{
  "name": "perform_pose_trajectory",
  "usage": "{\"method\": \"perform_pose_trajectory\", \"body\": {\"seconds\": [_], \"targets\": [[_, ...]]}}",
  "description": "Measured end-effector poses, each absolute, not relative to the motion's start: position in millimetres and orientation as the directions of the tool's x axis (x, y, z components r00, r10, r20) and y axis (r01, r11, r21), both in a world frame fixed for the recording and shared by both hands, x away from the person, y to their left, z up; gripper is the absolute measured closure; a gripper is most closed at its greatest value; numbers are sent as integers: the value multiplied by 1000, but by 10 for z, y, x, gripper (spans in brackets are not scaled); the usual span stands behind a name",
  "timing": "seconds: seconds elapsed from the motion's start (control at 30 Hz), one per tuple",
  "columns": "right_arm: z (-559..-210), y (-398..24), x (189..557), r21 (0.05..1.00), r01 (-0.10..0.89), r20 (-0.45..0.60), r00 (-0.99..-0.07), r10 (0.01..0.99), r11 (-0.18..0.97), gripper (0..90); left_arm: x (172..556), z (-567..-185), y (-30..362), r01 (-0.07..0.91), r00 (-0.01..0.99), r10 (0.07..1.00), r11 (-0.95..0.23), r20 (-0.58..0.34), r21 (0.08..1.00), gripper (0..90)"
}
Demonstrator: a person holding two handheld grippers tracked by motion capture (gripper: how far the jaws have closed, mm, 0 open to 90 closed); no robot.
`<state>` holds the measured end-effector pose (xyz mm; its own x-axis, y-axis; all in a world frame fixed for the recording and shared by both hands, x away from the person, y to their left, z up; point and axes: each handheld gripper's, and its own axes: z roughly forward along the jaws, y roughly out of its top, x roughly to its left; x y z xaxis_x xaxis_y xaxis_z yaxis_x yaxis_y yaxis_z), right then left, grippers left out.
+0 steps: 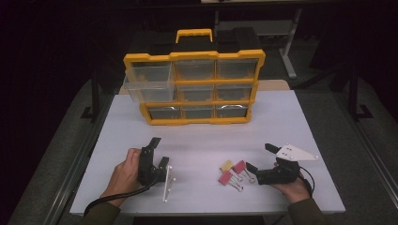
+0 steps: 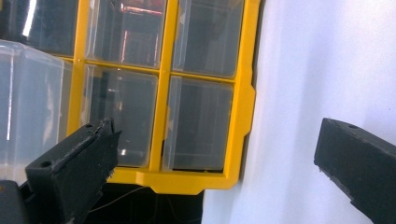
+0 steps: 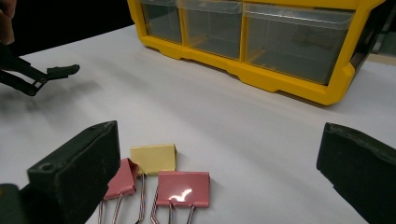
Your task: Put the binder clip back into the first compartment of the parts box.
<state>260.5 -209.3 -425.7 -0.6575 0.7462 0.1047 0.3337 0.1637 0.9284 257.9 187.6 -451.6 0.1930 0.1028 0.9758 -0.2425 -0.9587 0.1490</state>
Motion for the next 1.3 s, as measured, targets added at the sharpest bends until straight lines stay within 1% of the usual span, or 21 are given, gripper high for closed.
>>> {"method": "perform_pose_trajectory", "body": {"seconds": [0.07,0.1,0.13,0.23,0.33,0.47,0.63,0.83,1.03,1.3], "targets": [[-4259,-2093,2608,928,334,104,-658,746,165,0,2585,-4523,1879,-237,205,112,-958,972,160,0],[-4261,-2094,2610,928,333,102,-658,746,167,0,2594,-4536,1877,-241,210,131,-953,969,182,0],[-4261,-2093,2611,928,333,101,-659,745,168,0,2590,-4527,1878,-231,213,124,-957,969,173,0],[-4260,-2089,2609,928,334,105,-660,744,165,0,2598,-4526,1872,-232,221,165,-948,961,216,0],[-4265,-2088,2616,927,332,99,-662,743,172,0,2604,-4524,1875,-223,250,206,-939,946,263,0],[-4266,-2080,2613,927,328,92,-667,739,181,0,2623,-4535,1881,-204,281,241,-931,929,303,0],[-4265,-2080,2614,927,328,92,-667,739,180,0,2658,-4528,1903,-163,333,315,-909,889,384,0],[-4267,-2083,2614,927,329,94,-667,739,179,0,2686,-4507,1927,-134,368,366,-889,855,439,0],[-4267,-2080,2613,927,328,91,-668,739,182,0,2712,-4486,1964,-86,410,443,-851,797,518,0],[-4266,-2081,2613,927,328,91,-668,739,182,0,2730,-4483,1965,-75,427,481,-825,765,561,0]]}}
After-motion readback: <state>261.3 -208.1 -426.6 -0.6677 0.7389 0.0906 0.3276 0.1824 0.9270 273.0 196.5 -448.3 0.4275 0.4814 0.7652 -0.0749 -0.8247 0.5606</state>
